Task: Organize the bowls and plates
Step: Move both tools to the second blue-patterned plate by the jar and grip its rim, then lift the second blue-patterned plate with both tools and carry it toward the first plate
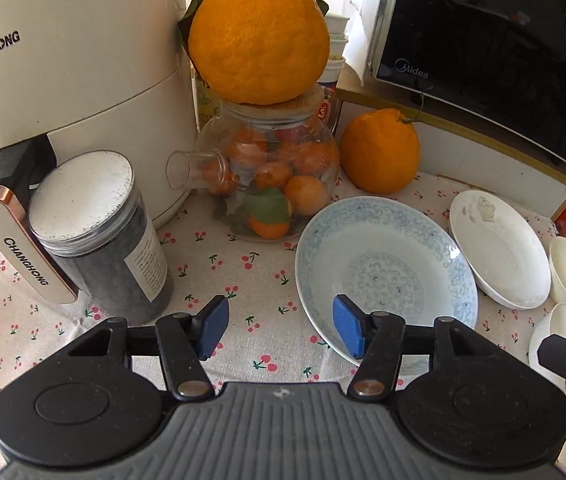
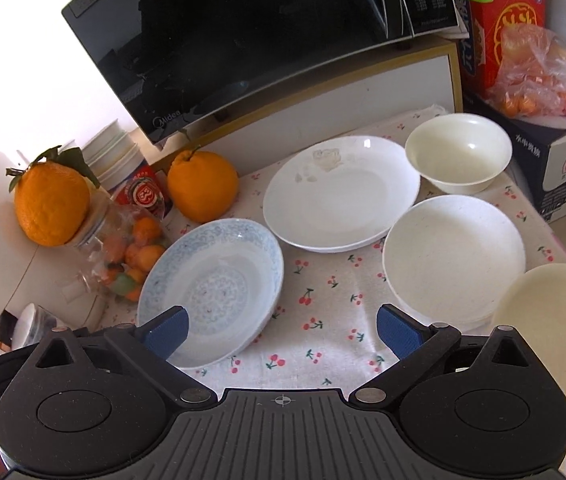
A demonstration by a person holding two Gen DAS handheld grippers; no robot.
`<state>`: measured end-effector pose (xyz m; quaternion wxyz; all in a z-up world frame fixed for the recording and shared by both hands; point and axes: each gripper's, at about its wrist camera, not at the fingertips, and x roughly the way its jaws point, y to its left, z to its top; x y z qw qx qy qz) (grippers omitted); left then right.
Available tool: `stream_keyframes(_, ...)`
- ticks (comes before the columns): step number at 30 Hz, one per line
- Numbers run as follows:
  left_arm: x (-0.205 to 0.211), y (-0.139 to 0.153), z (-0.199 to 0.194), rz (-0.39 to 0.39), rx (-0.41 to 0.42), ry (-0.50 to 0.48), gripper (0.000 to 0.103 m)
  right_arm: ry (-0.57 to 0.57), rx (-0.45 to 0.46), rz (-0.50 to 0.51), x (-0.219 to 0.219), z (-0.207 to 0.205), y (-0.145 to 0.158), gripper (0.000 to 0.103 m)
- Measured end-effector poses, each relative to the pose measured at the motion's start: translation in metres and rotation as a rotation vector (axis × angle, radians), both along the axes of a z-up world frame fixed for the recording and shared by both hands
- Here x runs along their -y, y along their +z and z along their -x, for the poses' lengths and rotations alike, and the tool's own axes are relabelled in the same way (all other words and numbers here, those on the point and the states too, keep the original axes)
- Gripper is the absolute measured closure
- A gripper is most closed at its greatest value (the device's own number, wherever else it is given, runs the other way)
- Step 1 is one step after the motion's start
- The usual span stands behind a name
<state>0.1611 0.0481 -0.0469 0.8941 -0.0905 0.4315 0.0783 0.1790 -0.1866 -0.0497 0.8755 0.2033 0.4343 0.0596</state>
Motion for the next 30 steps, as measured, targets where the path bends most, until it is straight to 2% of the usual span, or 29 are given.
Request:
stream_keyframes(3, -0.001, -0.009, -0.010, 0.003, -0.020, -0.001, 0.055, 0.005, -0.016, -0.001, -0.006, -0.013, -0.010, 0.014)
stream_keyframes(7, -0.007, -0.019, -0.019, 0.011, -0.036, 0.012, 0.058, 0.023, -0.038, -0.004, -0.014, -0.028, -0.023, 0.039)
stream_keyframes(9, -0.012, -0.023, -0.025, 0.032, -0.040, 0.015, 0.060, 0.023, -0.053, -0.014, -0.015, -0.033, -0.029, 0.047)
stream_keyframes(12, -0.016, -0.028, -0.031, 0.057, -0.052, 0.012, 0.062, 0.019, -0.070, -0.025, -0.016, -0.040, -0.038, 0.049)
stream_keyframes(22, -0.025, -0.044, -0.049, 0.153, -0.089, 0.006, 0.068, 0.013, -0.121, -0.085, -0.018, -0.059, -0.062, 0.071)
stream_keyframes(30, -0.029, -0.047, -0.052, 0.208, -0.076, -0.024, 0.081, 0.008, -0.115, -0.113, -0.020, -0.066, -0.068, 0.083)
